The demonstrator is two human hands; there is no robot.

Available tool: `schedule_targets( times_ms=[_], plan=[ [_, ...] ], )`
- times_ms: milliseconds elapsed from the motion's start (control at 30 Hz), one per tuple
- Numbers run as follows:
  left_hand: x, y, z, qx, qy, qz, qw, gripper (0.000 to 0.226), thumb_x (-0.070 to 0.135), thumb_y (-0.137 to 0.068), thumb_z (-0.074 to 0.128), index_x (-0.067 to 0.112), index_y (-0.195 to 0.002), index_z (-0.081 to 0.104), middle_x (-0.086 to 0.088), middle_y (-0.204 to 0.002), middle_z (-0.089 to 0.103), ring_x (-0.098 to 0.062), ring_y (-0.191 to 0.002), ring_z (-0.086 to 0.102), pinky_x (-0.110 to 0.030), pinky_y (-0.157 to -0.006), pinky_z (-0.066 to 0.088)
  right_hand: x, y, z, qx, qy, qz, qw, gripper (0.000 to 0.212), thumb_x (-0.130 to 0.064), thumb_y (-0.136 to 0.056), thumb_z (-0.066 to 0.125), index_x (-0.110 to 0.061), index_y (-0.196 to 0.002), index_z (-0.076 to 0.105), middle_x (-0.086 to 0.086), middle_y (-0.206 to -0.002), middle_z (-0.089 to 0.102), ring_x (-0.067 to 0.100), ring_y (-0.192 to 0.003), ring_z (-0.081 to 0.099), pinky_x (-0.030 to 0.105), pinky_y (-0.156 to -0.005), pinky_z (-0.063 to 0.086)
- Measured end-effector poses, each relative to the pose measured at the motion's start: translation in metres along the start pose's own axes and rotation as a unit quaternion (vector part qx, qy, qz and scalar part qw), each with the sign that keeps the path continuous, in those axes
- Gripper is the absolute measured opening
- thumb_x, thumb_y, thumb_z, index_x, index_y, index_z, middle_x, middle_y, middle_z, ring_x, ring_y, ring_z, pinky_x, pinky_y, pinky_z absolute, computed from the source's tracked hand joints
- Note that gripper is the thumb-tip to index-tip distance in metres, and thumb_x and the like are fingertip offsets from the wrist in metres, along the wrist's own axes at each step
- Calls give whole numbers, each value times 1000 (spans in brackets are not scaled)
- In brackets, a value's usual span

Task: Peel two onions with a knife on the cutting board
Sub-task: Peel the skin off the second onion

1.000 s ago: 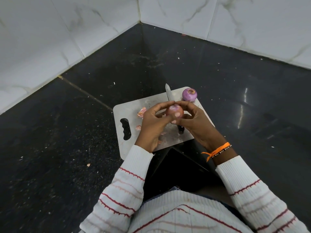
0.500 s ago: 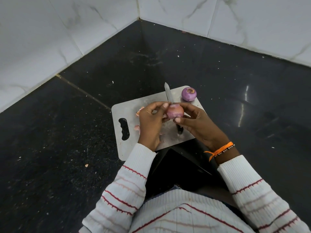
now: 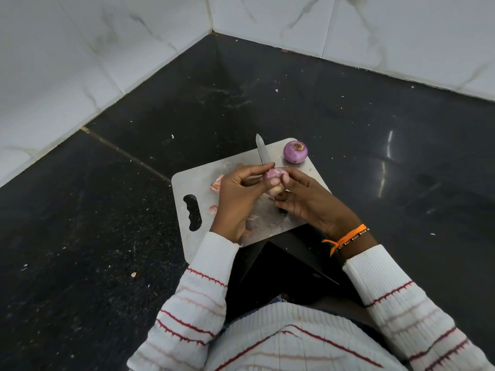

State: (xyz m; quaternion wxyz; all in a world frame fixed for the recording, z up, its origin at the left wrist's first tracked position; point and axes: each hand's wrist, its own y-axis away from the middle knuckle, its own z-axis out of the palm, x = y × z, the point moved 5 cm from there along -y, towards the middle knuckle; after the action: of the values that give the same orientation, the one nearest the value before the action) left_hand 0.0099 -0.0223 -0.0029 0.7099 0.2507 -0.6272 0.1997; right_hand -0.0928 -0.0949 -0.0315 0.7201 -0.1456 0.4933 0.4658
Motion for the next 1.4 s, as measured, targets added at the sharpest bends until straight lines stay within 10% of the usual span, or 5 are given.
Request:
schedule_targets(
  times_ms=[400,767,1000,1400],
  plan=[
    [3,-4,-1,-2,-51,24,998,14,6,-85,66,13,-96,72,-10,-101,68,-11,-89,67,-21,-75,55,1,0,-4,-6,-23,32,999,45,-37,-61,65,-17,-102,61,-2,-79,71,6,-65,63,16,-60,54],
    [0,-7,5,-35,-115,18,993,16,4,-89,61,17,-81,67,4,-80,65,1,-71,59,-11,-67,49,5,-6,-19,63,-91,42,993,21,-23,-95,45,-14,-99,63,2,-84,71,11,-77,67,20,-67,55],
    [-7,-11,-12,71,-110,-18,991,22,9,-98,45,13,-104,67,6,-99,66,-2,-89,60,-8,-71,48,1,-7,-18,19,-182,44,982,40,-18,-80,44,-13,-116,61,9,-104,67,22,-92,65,28,-81,55],
    [9,-2,12,-61,-175,126,974,44,6,-66,82,16,-106,68,1,-109,58,3,-98,57,-9,-78,46,0,-1,-4,-22,-178,27,983,35,-19,-88,45,-12,-121,53,8,-103,66,15,-79,67,24,-70,56]
  ],
)
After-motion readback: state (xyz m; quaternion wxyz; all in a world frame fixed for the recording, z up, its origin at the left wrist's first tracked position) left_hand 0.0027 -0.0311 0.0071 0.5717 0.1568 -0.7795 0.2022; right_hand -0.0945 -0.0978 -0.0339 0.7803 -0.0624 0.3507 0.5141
